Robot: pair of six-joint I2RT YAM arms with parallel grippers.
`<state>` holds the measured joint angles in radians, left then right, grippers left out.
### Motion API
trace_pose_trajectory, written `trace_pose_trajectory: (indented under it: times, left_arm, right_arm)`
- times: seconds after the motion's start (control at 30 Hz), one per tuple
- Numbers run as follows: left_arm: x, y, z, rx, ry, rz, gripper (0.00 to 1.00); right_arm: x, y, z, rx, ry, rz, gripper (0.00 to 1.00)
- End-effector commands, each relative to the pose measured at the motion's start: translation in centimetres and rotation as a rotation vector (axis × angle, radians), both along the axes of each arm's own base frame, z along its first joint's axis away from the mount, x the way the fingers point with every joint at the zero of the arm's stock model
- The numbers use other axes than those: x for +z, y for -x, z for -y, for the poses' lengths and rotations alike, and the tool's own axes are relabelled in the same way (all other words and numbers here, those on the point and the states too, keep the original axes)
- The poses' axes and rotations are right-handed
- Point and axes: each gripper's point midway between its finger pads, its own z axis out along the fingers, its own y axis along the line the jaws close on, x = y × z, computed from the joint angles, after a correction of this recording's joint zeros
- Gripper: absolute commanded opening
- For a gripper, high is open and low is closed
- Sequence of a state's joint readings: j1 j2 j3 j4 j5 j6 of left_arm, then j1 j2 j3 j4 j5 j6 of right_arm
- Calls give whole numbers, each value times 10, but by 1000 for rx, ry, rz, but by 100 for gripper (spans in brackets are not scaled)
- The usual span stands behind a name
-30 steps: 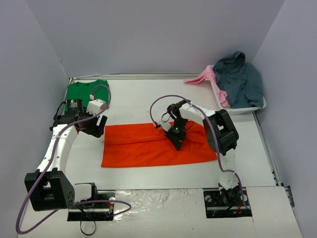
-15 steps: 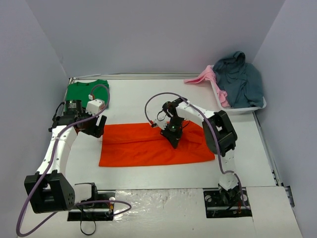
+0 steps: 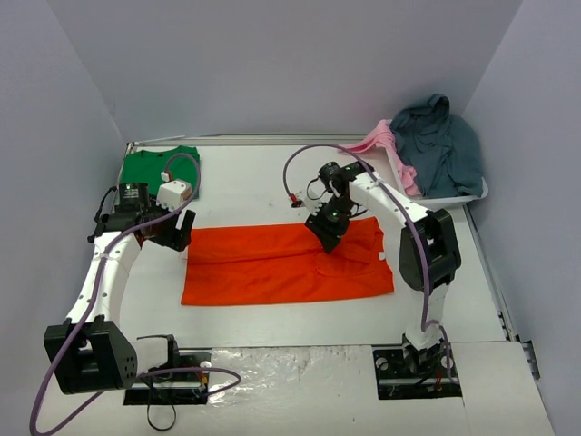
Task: Fold and stack the t-shirts
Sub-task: Fold the other side of the tshirt into a rectangle
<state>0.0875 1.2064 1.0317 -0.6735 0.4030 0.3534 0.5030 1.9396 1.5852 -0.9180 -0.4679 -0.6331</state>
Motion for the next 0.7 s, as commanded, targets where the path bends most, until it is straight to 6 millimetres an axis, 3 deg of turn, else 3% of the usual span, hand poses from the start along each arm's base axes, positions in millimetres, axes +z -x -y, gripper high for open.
trace_pose_trajectory:
  times: [0.0,0.3,0.67]
  left_arm:
    - [11,-6,1,6,18,45,73]
    - [5,-8,0,5,15,31,73]
    - [3,-8,-1,6,13,25,73]
  right_arm:
    - [-2,-11,22,-43,22,-20,39]
    - [-13,-37,41,-97,23,-23,39]
    - [-26,-18,36,-74,-1,-98,38]
